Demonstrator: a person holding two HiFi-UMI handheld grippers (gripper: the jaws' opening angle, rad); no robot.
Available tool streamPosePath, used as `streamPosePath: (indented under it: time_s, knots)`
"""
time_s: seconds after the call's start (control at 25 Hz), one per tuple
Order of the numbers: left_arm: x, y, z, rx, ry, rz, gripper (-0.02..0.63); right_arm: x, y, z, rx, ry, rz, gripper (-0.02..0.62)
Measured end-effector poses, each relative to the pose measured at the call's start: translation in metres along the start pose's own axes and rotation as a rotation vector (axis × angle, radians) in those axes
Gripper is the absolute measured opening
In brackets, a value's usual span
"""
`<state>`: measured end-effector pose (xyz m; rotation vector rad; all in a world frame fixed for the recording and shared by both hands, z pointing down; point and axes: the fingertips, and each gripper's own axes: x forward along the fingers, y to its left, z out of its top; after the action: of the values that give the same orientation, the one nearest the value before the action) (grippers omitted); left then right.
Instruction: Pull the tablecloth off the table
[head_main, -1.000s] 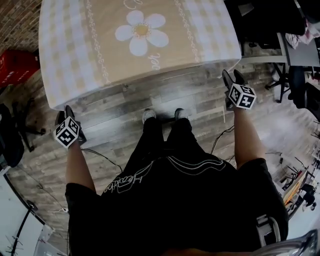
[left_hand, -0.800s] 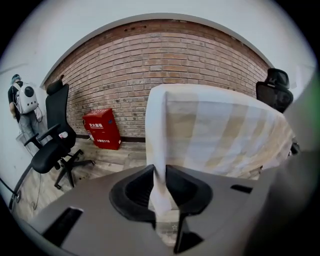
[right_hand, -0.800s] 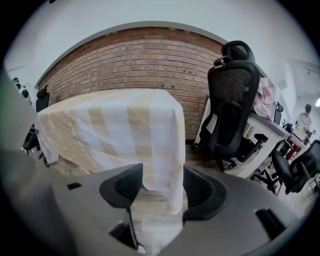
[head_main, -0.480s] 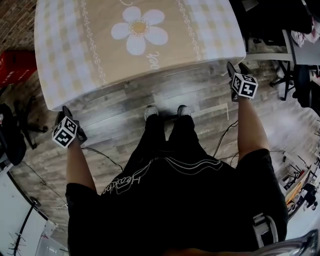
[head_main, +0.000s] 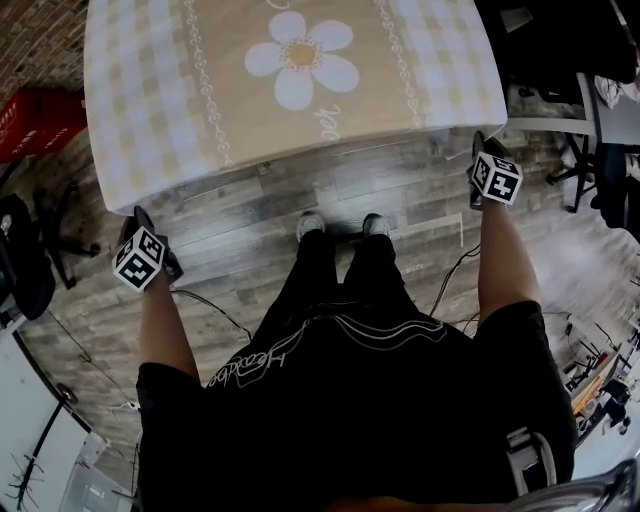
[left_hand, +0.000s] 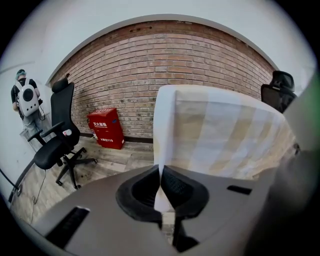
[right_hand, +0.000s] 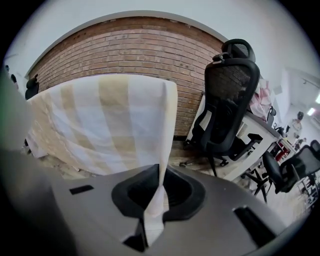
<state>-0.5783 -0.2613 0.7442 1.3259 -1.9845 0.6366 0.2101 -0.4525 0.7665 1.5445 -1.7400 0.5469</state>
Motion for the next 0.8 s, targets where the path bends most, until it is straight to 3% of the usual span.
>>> streamPosePath:
  time_s: [0.52,0.8]
  knots:
    - [-0.023,0.008,-0.007,-0.040,-0.006,0.015,0.006,-0.026,-0.011,-0.008,0.114,-0.011,0.002,-0.002]
    - [-0.044,0.007,-0.005,-0.063,-0.016,0.037,0.006,-0.047,-0.015,-0.006,0.100,-0.045,0.005,-0.003]
